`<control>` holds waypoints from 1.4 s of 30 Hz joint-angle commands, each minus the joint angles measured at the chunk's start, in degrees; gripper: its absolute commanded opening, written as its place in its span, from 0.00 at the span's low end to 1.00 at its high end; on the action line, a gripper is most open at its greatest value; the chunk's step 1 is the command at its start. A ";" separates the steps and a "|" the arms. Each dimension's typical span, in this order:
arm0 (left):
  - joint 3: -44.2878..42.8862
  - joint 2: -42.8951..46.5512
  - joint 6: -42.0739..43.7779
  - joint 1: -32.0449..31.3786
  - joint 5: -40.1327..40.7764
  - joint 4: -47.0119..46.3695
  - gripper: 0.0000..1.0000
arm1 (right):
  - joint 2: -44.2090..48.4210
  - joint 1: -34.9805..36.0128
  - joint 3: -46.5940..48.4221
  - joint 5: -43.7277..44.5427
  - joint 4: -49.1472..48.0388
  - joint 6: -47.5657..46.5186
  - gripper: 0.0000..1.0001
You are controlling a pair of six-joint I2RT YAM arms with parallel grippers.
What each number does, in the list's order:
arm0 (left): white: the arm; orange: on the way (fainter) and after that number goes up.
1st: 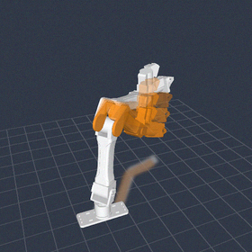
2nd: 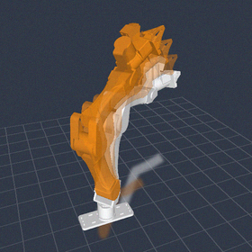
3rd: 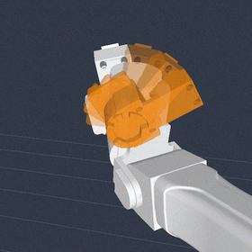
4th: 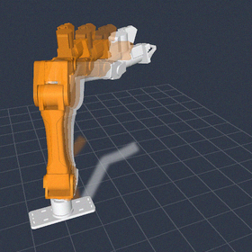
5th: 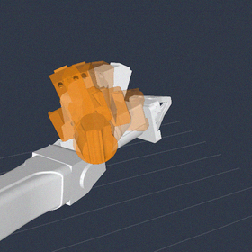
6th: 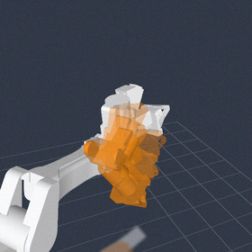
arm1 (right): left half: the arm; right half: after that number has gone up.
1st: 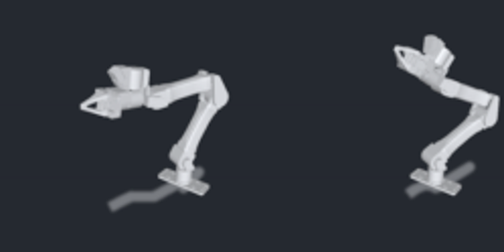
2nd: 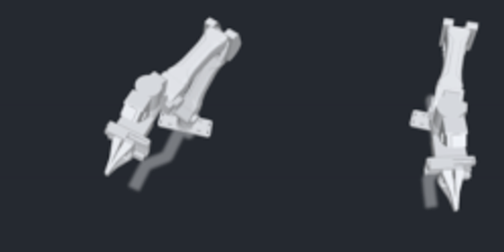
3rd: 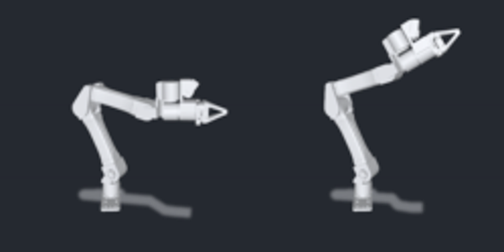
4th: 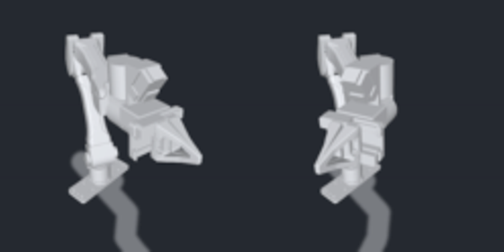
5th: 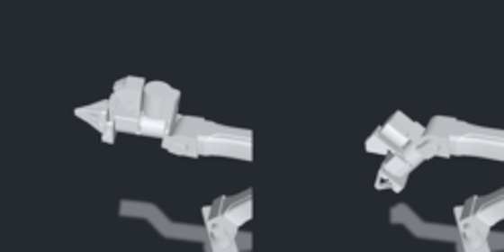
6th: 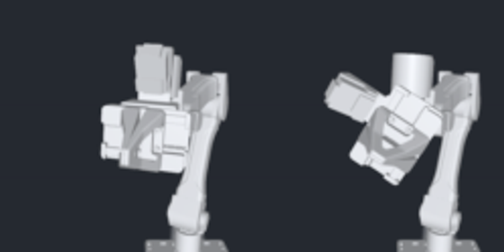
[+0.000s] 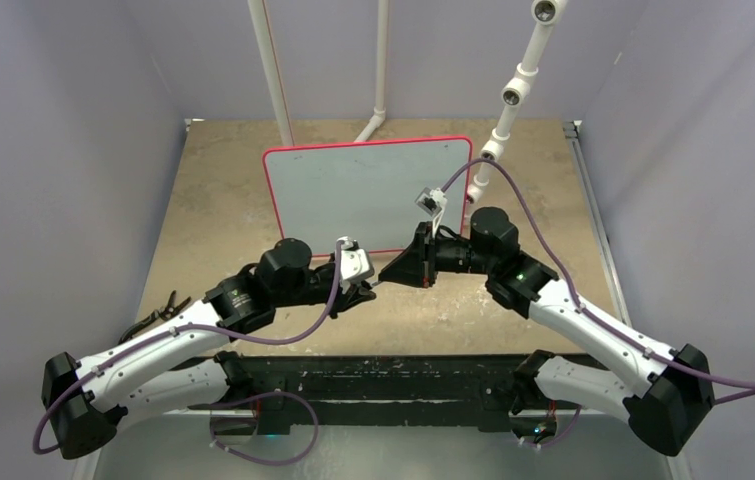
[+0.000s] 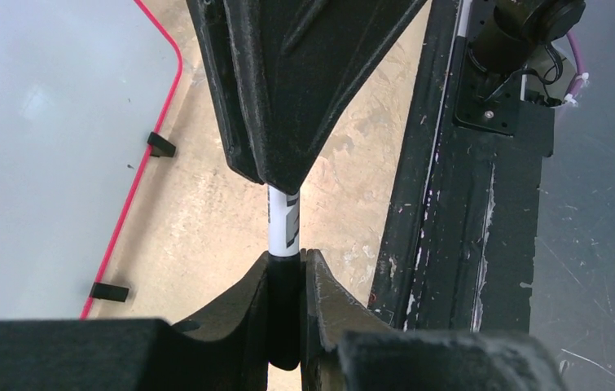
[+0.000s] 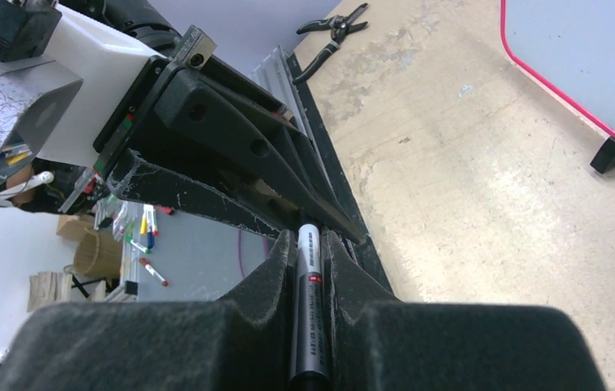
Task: Write a sentence on the whiteboard
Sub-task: Open the whiteboard marker at the center of the board.
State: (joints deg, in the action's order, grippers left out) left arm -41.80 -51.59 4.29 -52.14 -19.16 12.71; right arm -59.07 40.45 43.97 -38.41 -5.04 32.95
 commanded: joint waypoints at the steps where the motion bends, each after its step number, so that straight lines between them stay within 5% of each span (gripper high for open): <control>1: -1.44 -0.03 1.47 0.27 -0.37 -0.23 0.00 | 1.72 -0.07 4.20 -0.21 -0.10 -0.56 0.00; 14: -0.66 0.65 2.50 0.28 4.18 -0.05 0.00 | 3.40 -12.11 9.56 -9.86 10.89 -8.11 0.00; 20: -0.52 0.45 2.25 0.25 5.34 -0.23 0.00 | 4.14 -12.23 14.41 -4.95 19.59 -13.43 0.00; 42: -0.30 0.30 2.14 0.28 2.89 -0.67 0.00 | 5.98 -13.12 16.32 -4.03 20.34 -14.19 0.00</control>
State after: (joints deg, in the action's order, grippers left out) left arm -42.68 -52.42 5.58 -53.41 -19.14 0.08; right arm -56.42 31.73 56.10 -46.06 13.41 22.46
